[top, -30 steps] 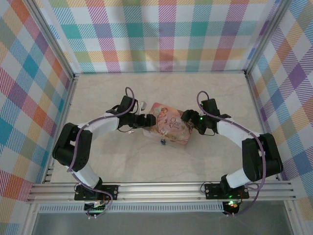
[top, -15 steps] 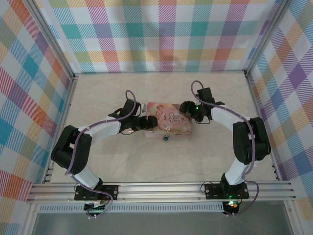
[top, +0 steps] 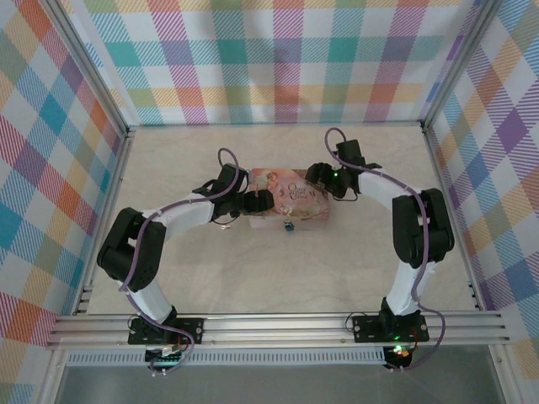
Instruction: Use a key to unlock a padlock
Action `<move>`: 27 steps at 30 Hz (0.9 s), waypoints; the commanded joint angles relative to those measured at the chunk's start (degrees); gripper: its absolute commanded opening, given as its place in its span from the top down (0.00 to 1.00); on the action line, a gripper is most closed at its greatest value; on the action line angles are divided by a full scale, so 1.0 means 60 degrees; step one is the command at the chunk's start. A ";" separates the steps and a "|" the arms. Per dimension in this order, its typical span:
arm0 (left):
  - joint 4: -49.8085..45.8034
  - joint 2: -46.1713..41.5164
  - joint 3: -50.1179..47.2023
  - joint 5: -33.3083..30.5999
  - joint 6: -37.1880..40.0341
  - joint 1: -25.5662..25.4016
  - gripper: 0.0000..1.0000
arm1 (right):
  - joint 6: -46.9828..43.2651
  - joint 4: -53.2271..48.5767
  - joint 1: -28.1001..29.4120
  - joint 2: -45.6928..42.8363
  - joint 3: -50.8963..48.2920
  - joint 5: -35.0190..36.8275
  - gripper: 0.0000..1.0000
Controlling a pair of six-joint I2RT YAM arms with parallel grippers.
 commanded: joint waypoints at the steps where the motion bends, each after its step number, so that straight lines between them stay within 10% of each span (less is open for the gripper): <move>1: 0.0726 -0.0051 0.0248 0.0001 -0.0173 -0.0200 0.11 | -0.0105 -0.0051 0.0207 0.0048 0.0256 -0.1051 0.20; 17: -0.0250 -0.2340 -0.0786 -0.2535 -0.0341 0.0137 0.00 | -0.0661 -0.0659 -0.0090 -0.1094 -0.0183 -0.0308 0.11; 27: 0.2421 -0.2515 -0.2267 0.1329 -0.2768 0.2385 0.00 | -0.0881 -0.0868 -0.0090 -0.1925 -0.0669 -0.0533 0.14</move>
